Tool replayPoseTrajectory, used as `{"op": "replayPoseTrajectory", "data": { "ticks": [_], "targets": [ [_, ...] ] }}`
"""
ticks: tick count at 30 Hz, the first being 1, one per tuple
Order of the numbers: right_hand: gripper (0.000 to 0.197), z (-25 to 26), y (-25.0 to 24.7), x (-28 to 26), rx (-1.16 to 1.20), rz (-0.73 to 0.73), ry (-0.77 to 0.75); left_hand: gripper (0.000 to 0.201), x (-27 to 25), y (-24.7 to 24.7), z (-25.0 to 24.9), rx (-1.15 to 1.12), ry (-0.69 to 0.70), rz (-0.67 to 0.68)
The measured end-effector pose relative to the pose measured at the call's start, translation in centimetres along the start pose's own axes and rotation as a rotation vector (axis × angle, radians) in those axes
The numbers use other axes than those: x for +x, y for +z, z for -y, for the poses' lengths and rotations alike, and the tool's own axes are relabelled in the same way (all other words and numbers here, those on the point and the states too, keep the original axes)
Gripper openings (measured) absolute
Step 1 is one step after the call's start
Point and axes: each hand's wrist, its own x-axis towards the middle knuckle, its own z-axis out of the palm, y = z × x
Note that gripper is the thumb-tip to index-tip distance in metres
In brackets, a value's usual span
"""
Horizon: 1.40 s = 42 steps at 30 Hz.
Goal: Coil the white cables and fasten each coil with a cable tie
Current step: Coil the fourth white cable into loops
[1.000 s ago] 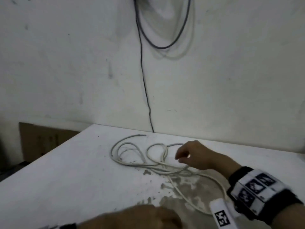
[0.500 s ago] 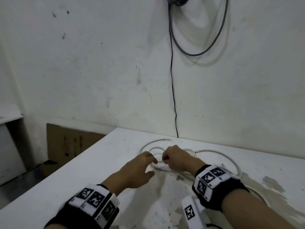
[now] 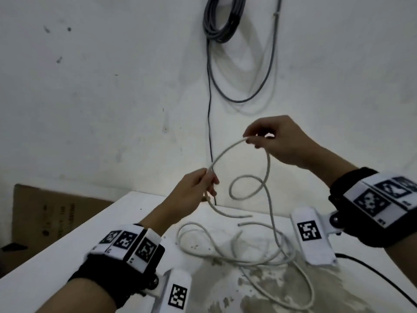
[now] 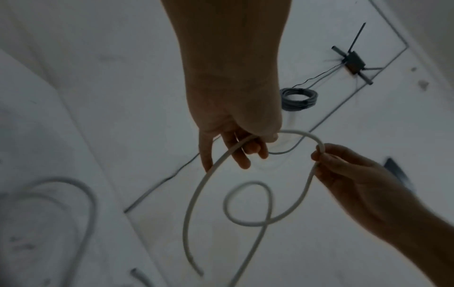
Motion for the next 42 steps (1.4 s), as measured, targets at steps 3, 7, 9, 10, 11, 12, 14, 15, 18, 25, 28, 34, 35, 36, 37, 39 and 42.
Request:
{"op": "replayPoseTrajectory", "data": {
  "ticks": [3,7,9,10,11,12,14,15,18,25,28,34,35,36,37,39,42],
  "targets": [
    [0.010,-0.3,-1.1,-1.1,0.026,-0.039,-0.006,0.031,0.4,1.6,-2.9,-0.448,0.018,-0.066],
    [0.010,-2.0,-2.1,-2.7,0.006,-0.113,0.102,0.027,0.3,2.5,-4.4,-0.640,-0.004,0.028],
    [0.014,-2.6,-3.0,-3.4,0.096,-0.202,0.163,0.021,-0.3,2.8,-4.0,-0.521,-0.009,0.164],
    [0.017,-2.8,-3.4,-3.7,0.123,-0.226,0.182,0.019,-0.6,2.9,-3.7,-0.434,-0.008,0.229],
    [0.019,-3.0,-3.7,-4.0,0.124,-0.247,0.194,0.018,-1.0,3.1,-3.4,-0.347,-0.010,0.288],
    [0.020,-3.1,-4.0,-4.2,0.119,-0.282,0.201,0.018,-1.3,3.2,-3.0,-0.276,-0.019,0.343],
    [0.018,-3.3,-4.7,-4.5,0.153,-0.402,0.214,0.022,-1.9,3.5,-2.4,-0.194,-0.059,0.434],
    [0.016,-3.5,-5.1,-4.6,0.160,-0.451,0.221,0.026,-2.2,3.7,-2.1,-0.178,-0.084,0.452],
    [0.010,-4.0,-5.7,-5.2,-0.106,-0.311,0.254,0.033,-2.5,4.5,-2.0,-0.277,-0.114,0.326],
    [0.056,-2.2,-2.5,-7.2,-0.480,0.131,0.009,0.032,-0.9,6.2,-4.8,-0.131,-0.040,0.261],
    [0.019,-1.5,-2.1,-7.4,-0.221,0.130,0.001,0.031,-0.6,6.4,-5.1,-0.187,-0.028,0.251],
    [0.013,-1.9,-2.8,-6.8,0.112,-0.185,0.141,0.029,-1.5,5.5,-4.8,-0.530,-0.159,0.364],
    [0.014,-2.0,-2.7,-6.9,0.118,-0.180,0.143,0.029,-1.6,5.4,-5.1,-0.629,-0.157,0.368],
    [0.016,-1.9,-2.6,-7.0,0.148,-0.151,0.158,0.029,-1.5,5.3,-5.5,-0.764,-0.143,0.353],
    [0.017,-1.7,-2.2,-7.4,0.206,-0.108,0.188,0.030,-1.2,5.1,-6.0,-0.908,-0.122,0.321],
    [0.018,-1.5,-1.2,-8.4,0.334,0.005,0.240,0.037,-0.6,4.8,-7.0,-1.125,-0.052,0.242],
    [0.016,-2.0,0.9,-11.0,0.451,0.252,0.294,0.051,0.2,4.3,-8.3,-1.292,0.049,0.159]
  ]
}}
